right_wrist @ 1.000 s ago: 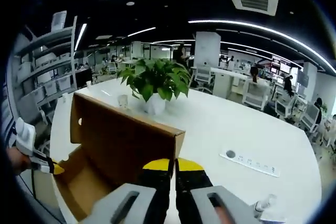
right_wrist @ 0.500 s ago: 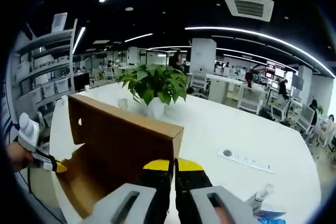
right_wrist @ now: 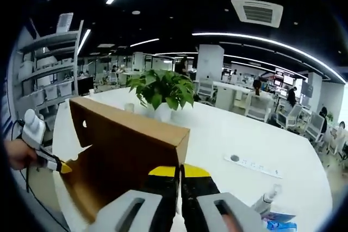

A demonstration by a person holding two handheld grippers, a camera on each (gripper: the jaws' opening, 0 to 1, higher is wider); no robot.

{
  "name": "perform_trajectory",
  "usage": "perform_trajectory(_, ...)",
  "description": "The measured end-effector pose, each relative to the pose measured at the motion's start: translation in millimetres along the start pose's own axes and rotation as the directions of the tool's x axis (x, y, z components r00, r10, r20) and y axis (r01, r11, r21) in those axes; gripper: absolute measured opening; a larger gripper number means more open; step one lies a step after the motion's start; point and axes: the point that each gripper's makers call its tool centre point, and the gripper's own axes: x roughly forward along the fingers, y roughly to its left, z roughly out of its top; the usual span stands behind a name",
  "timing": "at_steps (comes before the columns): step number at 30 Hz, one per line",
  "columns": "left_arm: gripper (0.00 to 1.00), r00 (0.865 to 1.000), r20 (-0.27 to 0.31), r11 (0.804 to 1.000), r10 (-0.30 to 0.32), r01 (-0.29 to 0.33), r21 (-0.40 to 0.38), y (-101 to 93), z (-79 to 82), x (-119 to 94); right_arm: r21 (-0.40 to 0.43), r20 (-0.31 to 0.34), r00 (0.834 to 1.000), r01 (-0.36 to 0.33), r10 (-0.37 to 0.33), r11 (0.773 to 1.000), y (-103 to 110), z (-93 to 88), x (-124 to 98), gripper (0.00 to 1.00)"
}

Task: Operate the shoe box by opening the lid, removing the specified soft item, and placing it in the target area until the item is outside and the box remains undamaged.

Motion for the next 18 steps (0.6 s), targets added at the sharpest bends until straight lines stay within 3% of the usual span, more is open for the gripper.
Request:
perform_trajectory(13,0.04,1.0,-0.008,0.999,-0.016,0.016,-0.044,-4.3,3.2,1.5,-0.019,0.006,1.0,0.005,-0.005,1.0,7.1,-13.2,-16.8,0.0)
perform_trajectory(18,0.04,0.999,-0.007,0.999,-0.04,0.04,-0.018,-4.8,6.0,4.4,-0.02,0.014,1.0,0.009,-0.008,1.0,9.0,-18.5,-21.5,0.0)
